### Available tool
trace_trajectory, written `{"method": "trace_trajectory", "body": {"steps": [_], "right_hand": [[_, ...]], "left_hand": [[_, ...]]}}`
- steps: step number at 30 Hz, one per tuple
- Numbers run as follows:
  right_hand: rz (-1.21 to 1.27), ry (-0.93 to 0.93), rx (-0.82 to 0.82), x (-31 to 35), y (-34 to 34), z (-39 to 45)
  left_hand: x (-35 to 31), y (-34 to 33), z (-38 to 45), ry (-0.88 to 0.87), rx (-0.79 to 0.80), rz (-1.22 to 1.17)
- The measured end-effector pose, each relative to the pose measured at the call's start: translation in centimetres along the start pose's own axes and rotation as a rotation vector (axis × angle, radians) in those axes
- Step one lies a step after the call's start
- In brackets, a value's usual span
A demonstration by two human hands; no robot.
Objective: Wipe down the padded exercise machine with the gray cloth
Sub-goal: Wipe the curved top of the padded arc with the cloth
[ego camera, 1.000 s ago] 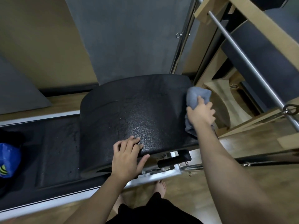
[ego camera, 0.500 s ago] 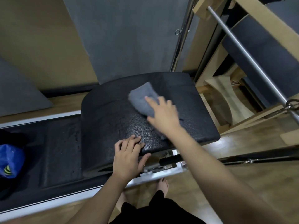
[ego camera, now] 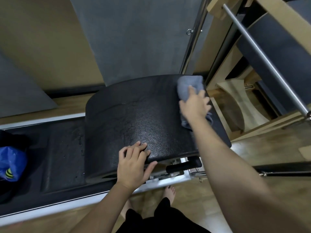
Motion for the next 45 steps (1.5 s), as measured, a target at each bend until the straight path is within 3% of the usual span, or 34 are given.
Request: {"method": "trace_trajectory", "body": {"steps": [5,8,12,20,23,28,33,38,41,45], "right_hand": [[-0.143,0.542,0.009,8.5,-0.2,-7.7],[-0.16,0.811,0.047,9.7,-1.3,-11.3],[-0.057,0.654,0.06,6.8,-0.7,-7.2],[0.131,-0.188,0.126,-6.7,-0.9,5.7],[0.149,-0.298,0.146,-7.0,-1.0,7.4],[0.065,-0.122,0.083,-1.5,-0.3,6.8],[-0.04,0.384,0.049,6.1,-0.4,1.6],[-0.078,0.781,0.061,8.4,-0.9,-5.4],[-0.024,0.764,0.051,7.0,-0.8,-5.2],[0.011,0.461,0.079,2.8,-0.2,1.4]], "left_hand": [[-0.2,-0.1,0.2,0.025,-0.011,0.001],[-0.6,0.0,0.8,0.026,-0.005,0.018],[-2.9,-1.3,2.1,-0.067,0.062,0.012],[-3.3,-1.2,2.2,-0.096,0.025,0.041],[-3.9,-1.1,3.5,-0.041,0.028,0.05],[-4.1,-2.1,4.2,-0.012,0.025,0.056],[-4.4,-2.2,4.1,-0.039,0.0,0.088],[-4.7,-2.3,3.7,-0.071,0.005,0.106],[-4.7,-2.2,3.7,-0.083,0.05,0.102],[-4.5,-2.2,3.8,-0.072,0.084,0.084]]}}
Point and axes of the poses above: each hand's wrist, its own z-axis towards the middle knuckle, its own y-axis out of the back of the hand, x = y × z, the point moved 7 cm from there along z, towards the middle knuckle, and after that the axes turned 4 degrees about -x, right-handed, at the moved point
